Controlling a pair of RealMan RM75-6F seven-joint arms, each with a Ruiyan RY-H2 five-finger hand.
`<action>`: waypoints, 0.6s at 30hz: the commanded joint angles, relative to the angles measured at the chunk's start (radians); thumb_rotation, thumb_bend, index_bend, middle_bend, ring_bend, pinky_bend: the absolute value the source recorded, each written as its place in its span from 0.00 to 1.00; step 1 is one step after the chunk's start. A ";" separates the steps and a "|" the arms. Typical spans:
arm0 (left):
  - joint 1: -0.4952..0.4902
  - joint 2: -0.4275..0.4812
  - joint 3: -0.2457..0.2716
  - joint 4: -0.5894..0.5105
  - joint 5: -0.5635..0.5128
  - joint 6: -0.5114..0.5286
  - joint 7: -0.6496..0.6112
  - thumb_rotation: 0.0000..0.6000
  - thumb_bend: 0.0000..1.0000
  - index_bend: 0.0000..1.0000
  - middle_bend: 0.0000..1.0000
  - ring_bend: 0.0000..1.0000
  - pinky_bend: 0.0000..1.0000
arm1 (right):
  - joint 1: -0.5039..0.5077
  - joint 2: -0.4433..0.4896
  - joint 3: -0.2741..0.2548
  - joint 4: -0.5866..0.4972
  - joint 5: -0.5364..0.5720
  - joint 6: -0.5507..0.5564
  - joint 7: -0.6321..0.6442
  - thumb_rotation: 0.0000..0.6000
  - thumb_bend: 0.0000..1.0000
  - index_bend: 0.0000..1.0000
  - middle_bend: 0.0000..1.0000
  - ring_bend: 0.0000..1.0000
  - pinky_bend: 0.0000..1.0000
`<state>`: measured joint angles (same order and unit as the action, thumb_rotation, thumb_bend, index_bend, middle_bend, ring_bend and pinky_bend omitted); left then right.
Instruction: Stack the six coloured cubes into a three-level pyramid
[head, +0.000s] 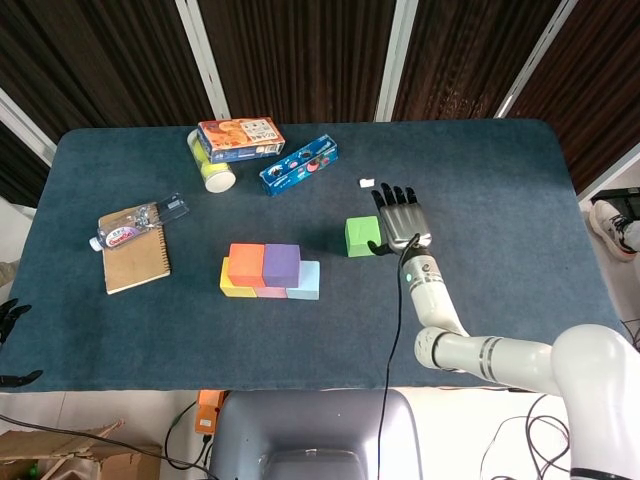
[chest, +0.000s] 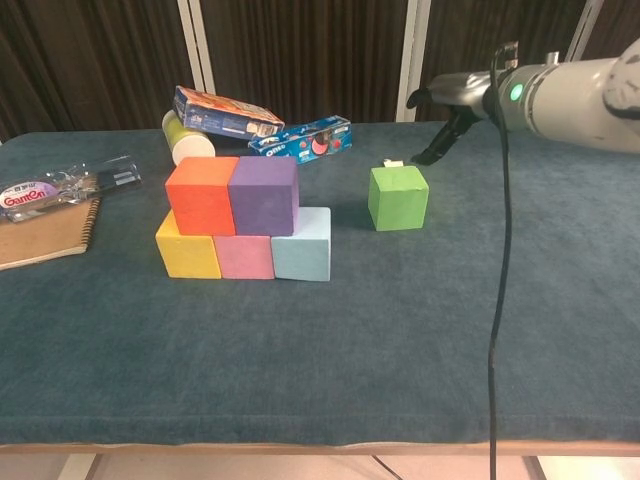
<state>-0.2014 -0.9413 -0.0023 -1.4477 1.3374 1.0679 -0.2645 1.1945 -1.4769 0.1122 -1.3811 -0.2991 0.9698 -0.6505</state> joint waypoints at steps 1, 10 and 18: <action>-0.006 -0.003 -0.003 0.010 -0.006 -0.012 -0.008 0.93 0.03 0.14 0.01 0.00 0.08 | 0.014 -0.066 -0.009 0.091 0.039 -0.055 -0.064 0.75 0.23 0.05 0.00 0.00 0.00; -0.024 -0.015 -0.007 0.035 -0.007 -0.045 -0.026 0.93 0.03 0.14 0.01 0.00 0.08 | 0.026 -0.144 0.003 0.218 0.104 -0.096 -0.177 0.75 0.23 0.05 0.00 0.00 0.00; -0.027 -0.017 -0.006 0.036 -0.010 -0.051 -0.023 0.94 0.03 0.14 0.01 0.00 0.08 | 0.030 -0.181 0.036 0.264 0.143 -0.135 -0.196 0.76 0.23 0.08 0.00 0.00 0.00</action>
<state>-0.2284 -0.9581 -0.0083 -1.4127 1.3292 1.0180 -0.2873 1.2253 -1.6446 0.1308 -1.1344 -0.1674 0.8532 -0.8575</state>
